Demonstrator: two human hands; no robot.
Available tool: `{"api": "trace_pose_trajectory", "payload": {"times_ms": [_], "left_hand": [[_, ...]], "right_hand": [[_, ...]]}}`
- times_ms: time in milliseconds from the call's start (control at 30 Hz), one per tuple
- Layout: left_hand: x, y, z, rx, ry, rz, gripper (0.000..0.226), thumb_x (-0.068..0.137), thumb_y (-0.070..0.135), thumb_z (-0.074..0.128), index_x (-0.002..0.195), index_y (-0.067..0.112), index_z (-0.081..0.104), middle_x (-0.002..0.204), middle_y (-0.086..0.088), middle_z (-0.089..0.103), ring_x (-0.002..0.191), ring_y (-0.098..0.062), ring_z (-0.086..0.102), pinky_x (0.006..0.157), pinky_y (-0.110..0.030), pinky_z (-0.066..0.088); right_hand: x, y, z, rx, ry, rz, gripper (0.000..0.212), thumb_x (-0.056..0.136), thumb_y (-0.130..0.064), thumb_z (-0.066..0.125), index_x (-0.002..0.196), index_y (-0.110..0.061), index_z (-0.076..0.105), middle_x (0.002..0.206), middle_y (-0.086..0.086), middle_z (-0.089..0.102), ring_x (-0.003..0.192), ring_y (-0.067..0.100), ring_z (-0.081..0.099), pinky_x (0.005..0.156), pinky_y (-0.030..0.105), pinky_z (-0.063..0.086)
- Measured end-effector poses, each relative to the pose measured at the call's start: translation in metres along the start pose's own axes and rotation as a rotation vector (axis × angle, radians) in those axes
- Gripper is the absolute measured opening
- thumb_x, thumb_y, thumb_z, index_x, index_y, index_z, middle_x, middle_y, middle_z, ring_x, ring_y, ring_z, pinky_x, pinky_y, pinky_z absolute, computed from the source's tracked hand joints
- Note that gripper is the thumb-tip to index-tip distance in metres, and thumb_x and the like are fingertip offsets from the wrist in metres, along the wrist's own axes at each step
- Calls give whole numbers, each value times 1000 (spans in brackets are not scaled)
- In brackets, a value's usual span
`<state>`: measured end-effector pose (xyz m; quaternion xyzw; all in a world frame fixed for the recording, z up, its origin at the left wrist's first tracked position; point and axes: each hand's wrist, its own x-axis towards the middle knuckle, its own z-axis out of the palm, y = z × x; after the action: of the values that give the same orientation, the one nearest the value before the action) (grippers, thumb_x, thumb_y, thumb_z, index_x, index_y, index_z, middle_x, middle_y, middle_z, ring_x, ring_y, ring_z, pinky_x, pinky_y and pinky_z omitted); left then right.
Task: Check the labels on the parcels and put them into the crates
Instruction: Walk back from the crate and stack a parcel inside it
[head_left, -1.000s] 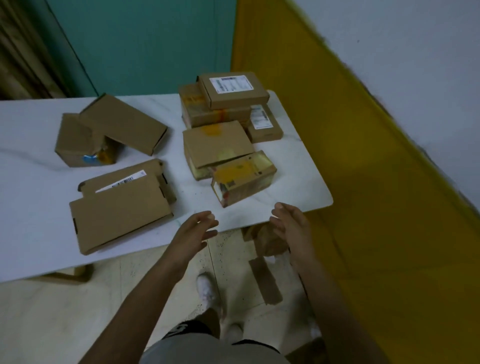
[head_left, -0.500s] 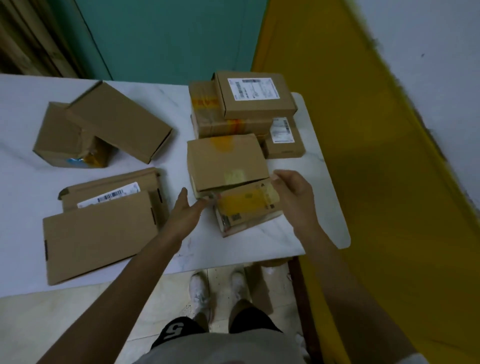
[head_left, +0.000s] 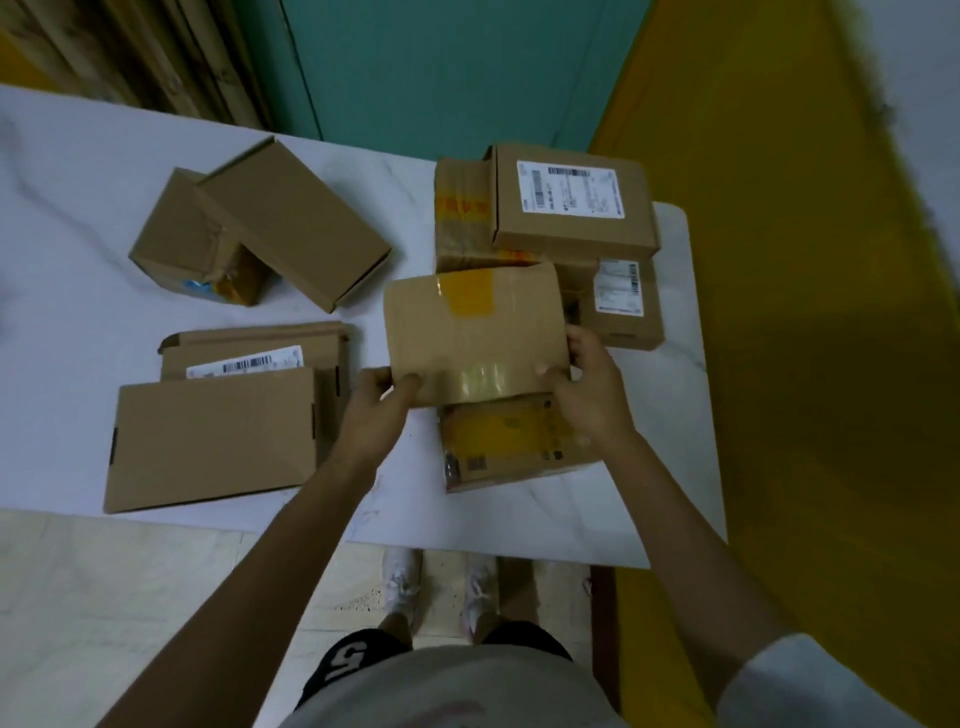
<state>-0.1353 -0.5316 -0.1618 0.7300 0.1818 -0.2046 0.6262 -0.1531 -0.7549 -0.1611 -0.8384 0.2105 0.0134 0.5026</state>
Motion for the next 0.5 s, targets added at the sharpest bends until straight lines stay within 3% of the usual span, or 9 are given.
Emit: {"api": "trace_pose_trajectory", "payload": {"times_ms": [67,100,200,267,367,433,500], "left_hand": [[-19,-1,-4,-46,46,36,15,93,44,53,99,30,50,113,4,56,110,-17,53,88,-33,42],[-27,1,-7,-85,54,55,22,92,51,49,103,32,51,118,2,56,112,-18,54,92,-36,44],[-44,13,-12,-198,16,67,77,78,73,33,141,30,37,145,-1,42,131,-22,43,104,-45,41],[-49,20,-15,-274,3,50,90,71,80,29,148,33,27,151,0,35,135,-22,37,105,-48,37],[-54,31,-20,-333,-57,74,74,76,74,39,139,36,38,141,7,46,126,-17,46,100,-48,41],[-54,36,-25,-294,-79,129,54,78,55,57,126,31,48,130,5,57,118,-17,55,93,-43,48],[-54,34,-30,-262,-121,220,41,81,35,62,120,30,51,123,5,62,112,-16,60,84,-32,53]], "right_hand": [[-20,-1,-6,34,53,-73,44,86,-8,68,119,-28,48,114,-14,53,109,6,51,75,1,38],[-30,-1,-9,54,75,-115,45,84,-5,69,115,-29,48,113,-14,54,109,7,52,79,3,38],[-55,-4,-10,145,126,-228,44,81,3,68,111,-24,51,112,-4,57,105,11,55,89,16,44],[-67,-3,-8,164,178,-291,43,81,10,65,106,-23,51,109,5,57,101,14,56,88,20,46],[-78,-4,-9,167,237,-314,45,81,16,59,98,-25,52,101,5,58,96,12,58,84,15,46],[-81,-8,-14,252,235,-242,40,85,12,55,94,-27,56,95,-4,63,91,2,60,76,11,48],[-83,-12,-18,482,206,-94,30,90,0,48,95,-25,64,93,-7,69,89,3,63,70,15,50]]}}
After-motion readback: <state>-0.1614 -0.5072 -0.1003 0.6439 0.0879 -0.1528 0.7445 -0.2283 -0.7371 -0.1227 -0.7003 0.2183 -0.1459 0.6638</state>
